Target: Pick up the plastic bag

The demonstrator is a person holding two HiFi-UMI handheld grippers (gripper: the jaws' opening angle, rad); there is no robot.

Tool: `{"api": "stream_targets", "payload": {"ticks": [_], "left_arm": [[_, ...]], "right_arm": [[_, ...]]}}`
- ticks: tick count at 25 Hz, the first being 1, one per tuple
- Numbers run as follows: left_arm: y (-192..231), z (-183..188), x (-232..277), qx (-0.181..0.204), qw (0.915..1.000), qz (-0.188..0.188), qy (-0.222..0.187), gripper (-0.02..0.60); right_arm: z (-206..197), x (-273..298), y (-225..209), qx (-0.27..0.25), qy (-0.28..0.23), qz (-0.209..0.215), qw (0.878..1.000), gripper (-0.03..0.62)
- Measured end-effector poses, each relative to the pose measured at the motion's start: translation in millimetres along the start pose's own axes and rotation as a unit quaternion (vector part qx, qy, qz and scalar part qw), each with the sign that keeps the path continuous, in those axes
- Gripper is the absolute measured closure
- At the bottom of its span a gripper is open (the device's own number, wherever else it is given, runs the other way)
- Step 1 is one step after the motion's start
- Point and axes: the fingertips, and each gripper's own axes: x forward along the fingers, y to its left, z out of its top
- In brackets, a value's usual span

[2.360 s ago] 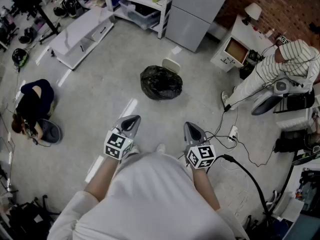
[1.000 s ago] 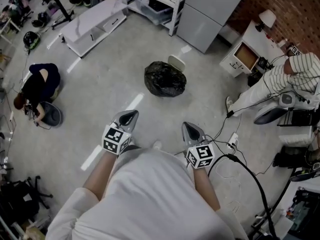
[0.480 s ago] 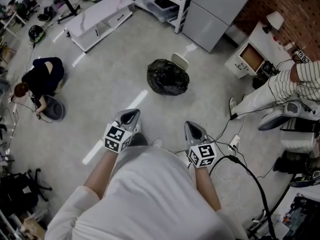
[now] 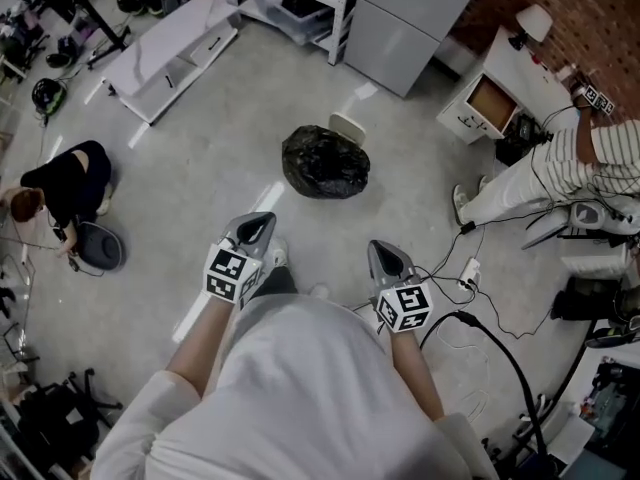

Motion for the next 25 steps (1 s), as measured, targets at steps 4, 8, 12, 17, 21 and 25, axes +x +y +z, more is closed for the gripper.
{"api": "stream_targets", "payload": {"ticks": [4,8,12,17,21,25], "left_arm": [[36,13,19,0.012,0.9997,-0.023,0.006,0.578],[70,18,36,0.035,0.9979,-0.051,0.019,0.578],[102,16,53,0.045,0.9959,-0.071,0.032,0.578],[134,14,66,0.044,0.9943,-0.088,0.042,0.578],[145,11,73,0.039,0.9931,-0.097,0.053,0.578],[150,8,90,0.032,0.9937,-0.089,0.060,0.578]], "right_arm": [[13,34,-3,0.012,0.005,-0.016,1.000,0.592],[23,70,0,0.021,0.009,-0.025,0.999,0.592],[25,101,-1,0.030,0.017,-0.037,0.999,0.592],[30,126,-4,0.044,0.025,-0.060,0.997,0.592],[32,136,-6,0.047,0.035,-0.066,0.996,0.592],[31,146,-19,0.044,0.045,-0.061,0.996,0.592]]}}
